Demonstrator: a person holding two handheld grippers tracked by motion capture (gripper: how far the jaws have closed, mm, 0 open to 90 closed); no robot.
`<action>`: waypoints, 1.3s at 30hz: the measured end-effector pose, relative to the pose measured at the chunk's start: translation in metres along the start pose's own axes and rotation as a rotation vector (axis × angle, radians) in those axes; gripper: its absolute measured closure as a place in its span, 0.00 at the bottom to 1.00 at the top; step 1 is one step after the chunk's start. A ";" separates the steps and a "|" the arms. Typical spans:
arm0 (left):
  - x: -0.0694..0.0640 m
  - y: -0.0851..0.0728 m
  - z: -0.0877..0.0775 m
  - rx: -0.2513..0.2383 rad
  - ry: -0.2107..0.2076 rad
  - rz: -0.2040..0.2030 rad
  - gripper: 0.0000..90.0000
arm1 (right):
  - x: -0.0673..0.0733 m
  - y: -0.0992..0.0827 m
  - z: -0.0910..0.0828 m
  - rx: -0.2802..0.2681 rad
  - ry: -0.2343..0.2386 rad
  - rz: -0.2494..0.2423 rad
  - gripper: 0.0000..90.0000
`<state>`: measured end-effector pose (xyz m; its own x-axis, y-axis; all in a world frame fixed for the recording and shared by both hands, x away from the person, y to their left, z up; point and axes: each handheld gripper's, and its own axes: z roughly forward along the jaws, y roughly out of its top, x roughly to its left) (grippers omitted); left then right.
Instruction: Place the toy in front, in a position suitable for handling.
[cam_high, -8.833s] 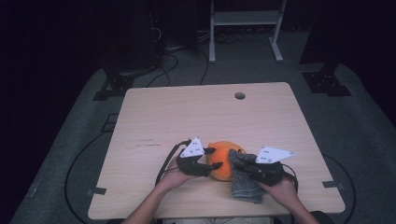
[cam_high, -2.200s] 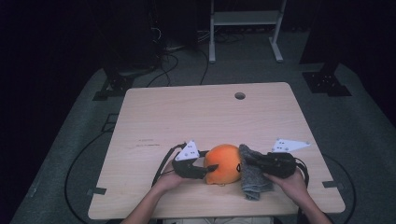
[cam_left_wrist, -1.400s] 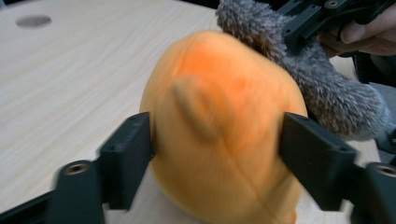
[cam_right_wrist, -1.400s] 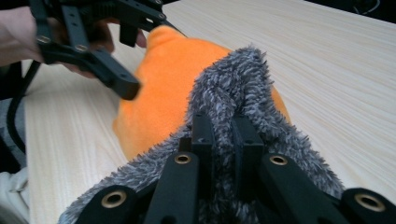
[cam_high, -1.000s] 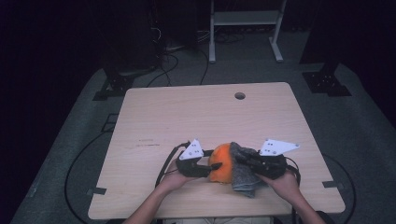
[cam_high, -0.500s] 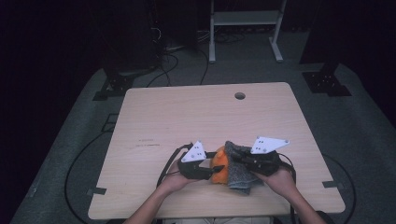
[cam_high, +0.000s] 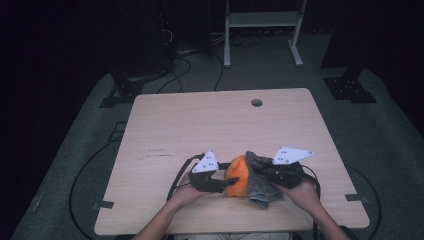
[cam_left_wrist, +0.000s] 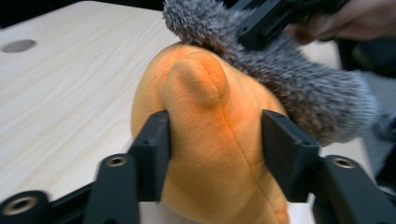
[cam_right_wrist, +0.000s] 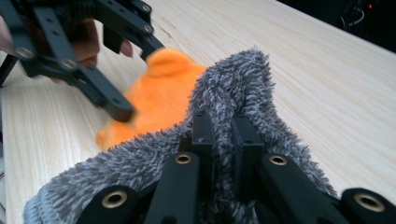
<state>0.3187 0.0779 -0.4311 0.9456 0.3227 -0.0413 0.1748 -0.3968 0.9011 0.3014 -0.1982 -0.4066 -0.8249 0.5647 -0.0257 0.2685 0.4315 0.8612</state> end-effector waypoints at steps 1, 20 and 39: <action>0.001 0.000 0.000 -0.002 -0.022 -0.010 0.46 | -0.001 -0.002 -0.001 -0.002 -0.002 0.011 0.91; 0.014 -0.006 -0.004 0.029 0.022 -0.064 0.61 | 0.026 -0.008 -0.001 0.002 -0.005 -0.076 0.91; 0.021 -0.007 -0.002 0.014 0.017 -0.109 0.61 | 0.043 -0.015 0.004 0.000 0.041 -0.107 0.90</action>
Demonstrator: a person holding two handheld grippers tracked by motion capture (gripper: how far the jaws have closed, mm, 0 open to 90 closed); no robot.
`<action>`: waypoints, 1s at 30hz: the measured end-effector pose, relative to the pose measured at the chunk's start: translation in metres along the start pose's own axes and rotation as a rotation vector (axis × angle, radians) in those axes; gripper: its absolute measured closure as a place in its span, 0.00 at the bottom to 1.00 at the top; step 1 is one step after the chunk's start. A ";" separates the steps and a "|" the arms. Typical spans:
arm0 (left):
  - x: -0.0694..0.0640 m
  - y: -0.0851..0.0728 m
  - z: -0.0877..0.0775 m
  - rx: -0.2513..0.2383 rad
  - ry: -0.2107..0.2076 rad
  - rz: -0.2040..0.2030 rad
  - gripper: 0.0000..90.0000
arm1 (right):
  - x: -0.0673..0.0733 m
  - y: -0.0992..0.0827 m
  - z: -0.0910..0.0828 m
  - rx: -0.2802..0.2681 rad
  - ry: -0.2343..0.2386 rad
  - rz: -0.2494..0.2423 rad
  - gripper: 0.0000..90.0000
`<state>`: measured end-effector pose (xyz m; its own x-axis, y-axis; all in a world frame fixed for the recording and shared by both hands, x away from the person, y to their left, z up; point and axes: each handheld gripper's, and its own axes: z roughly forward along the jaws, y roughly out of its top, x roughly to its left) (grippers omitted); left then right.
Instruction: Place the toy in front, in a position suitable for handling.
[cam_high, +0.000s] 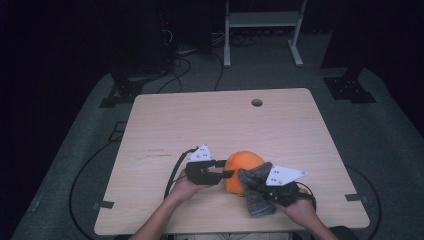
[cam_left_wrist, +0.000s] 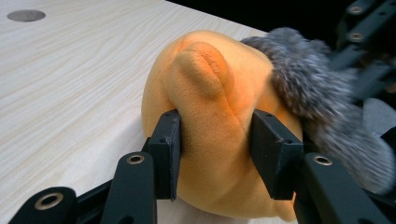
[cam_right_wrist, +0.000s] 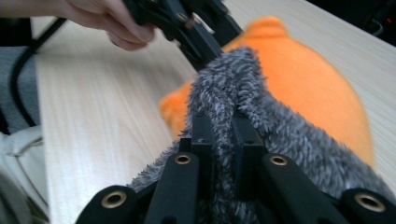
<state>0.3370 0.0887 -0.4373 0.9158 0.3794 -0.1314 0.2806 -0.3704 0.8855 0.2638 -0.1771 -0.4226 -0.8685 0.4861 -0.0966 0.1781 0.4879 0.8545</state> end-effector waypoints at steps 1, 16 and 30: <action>0.000 0.000 0.000 0.001 0.002 0.000 0.61 | 0.002 0.001 0.002 -0.013 0.026 -0.008 0.90; -0.002 -0.002 -0.002 0.025 0.035 0.051 0.61 | -0.040 -0.001 -0.019 -0.081 -0.033 0.108 0.90; 0.005 0.004 -0.010 -0.013 -0.030 -0.051 0.28 | -0.024 -0.004 0.003 -0.032 0.054 0.124 0.91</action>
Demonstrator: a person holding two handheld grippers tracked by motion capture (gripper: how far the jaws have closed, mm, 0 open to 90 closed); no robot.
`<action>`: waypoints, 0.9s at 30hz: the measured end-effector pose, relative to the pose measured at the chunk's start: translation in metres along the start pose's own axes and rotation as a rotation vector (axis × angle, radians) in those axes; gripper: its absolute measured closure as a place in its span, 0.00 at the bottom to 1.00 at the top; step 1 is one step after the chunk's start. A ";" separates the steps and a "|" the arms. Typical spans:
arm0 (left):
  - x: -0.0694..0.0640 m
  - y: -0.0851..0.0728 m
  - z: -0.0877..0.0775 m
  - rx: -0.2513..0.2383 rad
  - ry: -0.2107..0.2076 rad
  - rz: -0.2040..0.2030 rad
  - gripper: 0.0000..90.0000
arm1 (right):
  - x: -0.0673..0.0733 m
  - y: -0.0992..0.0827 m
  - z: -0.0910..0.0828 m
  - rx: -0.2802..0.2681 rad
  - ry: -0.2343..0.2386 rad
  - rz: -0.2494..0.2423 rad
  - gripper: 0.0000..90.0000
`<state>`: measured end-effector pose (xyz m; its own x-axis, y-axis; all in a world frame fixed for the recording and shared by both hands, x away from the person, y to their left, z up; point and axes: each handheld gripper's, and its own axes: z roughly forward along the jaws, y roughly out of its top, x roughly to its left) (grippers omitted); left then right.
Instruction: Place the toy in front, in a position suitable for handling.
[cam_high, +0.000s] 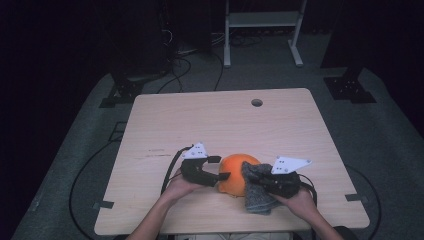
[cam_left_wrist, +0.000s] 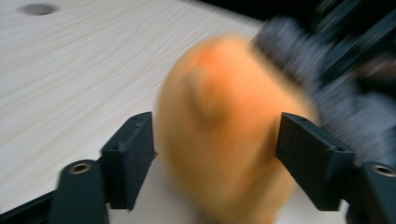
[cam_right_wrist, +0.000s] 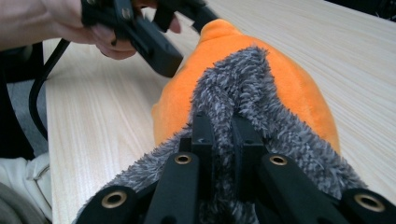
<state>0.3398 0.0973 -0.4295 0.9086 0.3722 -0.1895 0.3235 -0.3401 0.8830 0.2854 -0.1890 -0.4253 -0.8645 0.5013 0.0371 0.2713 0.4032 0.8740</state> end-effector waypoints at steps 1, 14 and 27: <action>-0.002 0.001 0.003 0.012 0.004 0.010 0.29 | 0.004 0.001 0.001 0.002 -0.002 -0.015 0.91; -0.010 -0.001 0.006 0.047 0.075 0.110 0.51 | -0.010 -0.013 -0.024 0.015 -0.025 0.036 0.91; -0.009 0.010 0.013 0.069 0.019 0.062 0.24 | -0.004 0.005 -0.005 -0.001 0.004 0.022 0.91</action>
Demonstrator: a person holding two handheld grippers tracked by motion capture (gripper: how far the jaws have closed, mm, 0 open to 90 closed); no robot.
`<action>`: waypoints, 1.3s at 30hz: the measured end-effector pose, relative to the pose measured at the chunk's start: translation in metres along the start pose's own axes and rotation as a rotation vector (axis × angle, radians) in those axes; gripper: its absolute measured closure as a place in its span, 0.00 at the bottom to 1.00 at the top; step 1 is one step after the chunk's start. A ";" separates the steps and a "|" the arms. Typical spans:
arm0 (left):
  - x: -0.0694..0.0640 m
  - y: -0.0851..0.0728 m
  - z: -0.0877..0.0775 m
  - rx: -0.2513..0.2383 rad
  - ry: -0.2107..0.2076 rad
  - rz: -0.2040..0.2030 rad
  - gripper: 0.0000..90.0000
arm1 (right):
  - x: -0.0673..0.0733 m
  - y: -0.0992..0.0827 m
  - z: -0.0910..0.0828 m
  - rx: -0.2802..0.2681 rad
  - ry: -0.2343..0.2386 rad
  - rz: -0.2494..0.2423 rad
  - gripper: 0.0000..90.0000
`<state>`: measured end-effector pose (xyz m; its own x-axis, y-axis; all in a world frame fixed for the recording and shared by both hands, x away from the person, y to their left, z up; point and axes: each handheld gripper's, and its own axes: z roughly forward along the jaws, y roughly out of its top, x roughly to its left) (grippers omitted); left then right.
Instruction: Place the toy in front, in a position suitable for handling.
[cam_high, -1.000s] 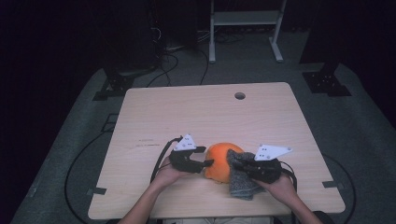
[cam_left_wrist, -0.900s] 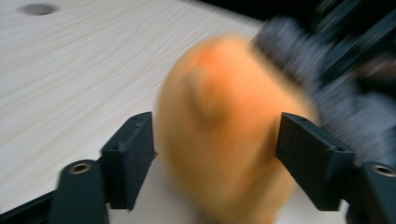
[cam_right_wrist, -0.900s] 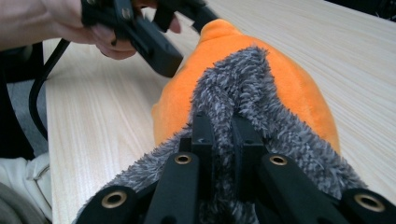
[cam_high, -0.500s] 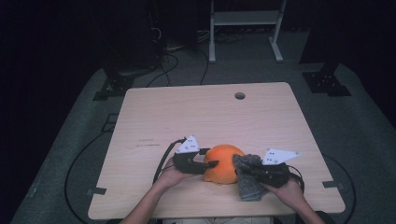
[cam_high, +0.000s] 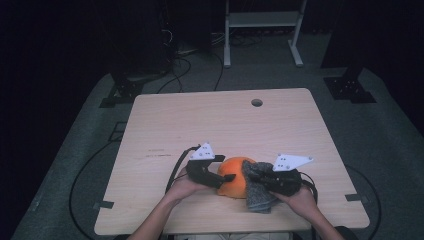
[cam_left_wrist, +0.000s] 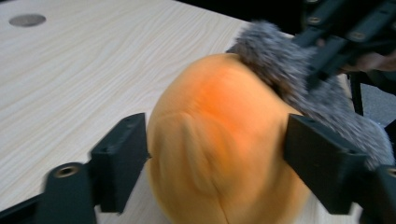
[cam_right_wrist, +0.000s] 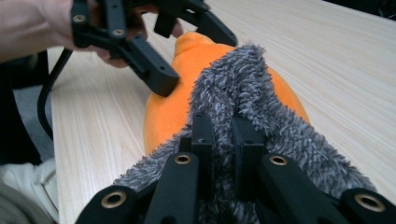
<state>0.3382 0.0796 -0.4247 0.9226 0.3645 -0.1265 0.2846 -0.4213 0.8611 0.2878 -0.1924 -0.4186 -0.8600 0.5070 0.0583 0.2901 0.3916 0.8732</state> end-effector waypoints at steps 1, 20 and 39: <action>-0.002 0.000 0.002 0.000 0.000 0.017 0.31 | 0.001 0.000 -0.001 0.002 -0.006 -0.008 0.91; 0.009 0.005 -0.001 -0.116 0.051 0.076 0.26 | -0.020 0.023 0.016 -0.046 -0.052 0.011 0.91; -0.002 -0.018 -0.014 -0.098 0.050 0.121 0.50 | -0.021 0.004 -0.016 -0.076 -0.044 0.064 0.91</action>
<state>0.3276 0.0979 -0.4331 0.9336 0.3582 0.0039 0.1431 -0.3828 0.9127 0.3003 -0.2143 -0.4088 -0.8211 0.5627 0.0957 0.3099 0.2986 0.9027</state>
